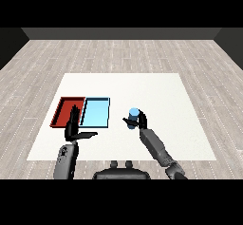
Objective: Pick the blue can and put it in the blue box
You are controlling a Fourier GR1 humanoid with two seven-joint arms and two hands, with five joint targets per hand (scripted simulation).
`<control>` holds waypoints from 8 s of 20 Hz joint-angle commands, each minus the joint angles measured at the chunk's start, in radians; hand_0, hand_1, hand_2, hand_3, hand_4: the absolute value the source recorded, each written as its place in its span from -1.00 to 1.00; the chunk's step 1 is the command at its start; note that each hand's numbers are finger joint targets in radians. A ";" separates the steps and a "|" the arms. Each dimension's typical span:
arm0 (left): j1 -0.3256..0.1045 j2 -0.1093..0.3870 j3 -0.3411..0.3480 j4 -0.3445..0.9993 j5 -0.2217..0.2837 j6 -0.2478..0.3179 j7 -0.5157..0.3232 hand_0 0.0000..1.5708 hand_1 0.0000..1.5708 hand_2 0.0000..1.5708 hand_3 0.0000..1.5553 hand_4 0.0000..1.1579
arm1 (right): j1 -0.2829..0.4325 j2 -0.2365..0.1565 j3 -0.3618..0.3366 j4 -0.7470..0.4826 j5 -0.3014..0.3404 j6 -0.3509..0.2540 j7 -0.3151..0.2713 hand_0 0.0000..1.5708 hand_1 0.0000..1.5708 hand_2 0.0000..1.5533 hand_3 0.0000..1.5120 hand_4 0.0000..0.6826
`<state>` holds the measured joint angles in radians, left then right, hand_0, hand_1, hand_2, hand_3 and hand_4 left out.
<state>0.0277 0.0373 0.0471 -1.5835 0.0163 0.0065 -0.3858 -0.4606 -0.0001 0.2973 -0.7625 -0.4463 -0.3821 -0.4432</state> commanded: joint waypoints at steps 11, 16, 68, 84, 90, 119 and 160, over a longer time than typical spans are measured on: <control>-0.013 -0.010 -0.033 0.001 -0.024 -0.001 0.012 -1.00 -1.00 -1.00 -1.00 -1.00 | -0.019 0.000 0.117 -0.143 0.117 -0.150 -0.021 0.85 0.85 0.89 0.80 0.45; -0.025 0.003 -0.030 0.042 -0.044 -0.006 -0.018 -1.00 -1.00 -1.00 -1.00 -1.00 | -0.027 -0.008 0.082 -0.253 0.151 -0.136 0.077 0.86 0.86 0.90 0.80 0.50; -0.421 -0.037 -0.581 0.479 0.311 0.348 -0.016 -1.00 -1.00 -1.00 -1.00 -1.00 | -0.031 0.000 -0.026 -0.438 0.257 0.140 0.155 0.83 0.83 0.88 0.80 0.62; -0.543 -0.037 -0.575 0.612 0.384 0.362 -0.044 -1.00 -1.00 -1.00 -1.00 -1.00 | -0.024 0.000 0.095 -0.417 0.214 0.082 0.081 0.82 0.82 0.88 0.82 0.62; -0.582 -0.037 -0.621 0.639 0.436 0.413 -0.042 -1.00 -1.00 -1.00 -1.00 -1.00 | -0.105 0.000 0.134 -0.391 0.176 0.031 0.116 0.82 0.82 0.88 0.82 0.61; -0.657 -0.036 -0.687 0.638 0.484 0.639 0.044 1.00 1.00 0.98 0.87 0.96 | -0.089 -0.001 0.169 -0.463 0.154 0.060 0.142 0.81 0.81 0.87 0.82 0.55; -0.592 0.092 -0.477 0.680 0.377 0.638 -0.008 1.00 1.00 0.99 0.90 0.99 | 0.270 -0.185 -0.247 -0.971 0.009 0.213 0.213 -1.00 -1.00 -1.00 -1.00 -1.00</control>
<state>-0.5640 0.1123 -0.4565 -0.9338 0.4219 0.6279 -0.3820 -0.2916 -0.1352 0.1177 -1.6426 -0.3961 -0.1949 -0.2277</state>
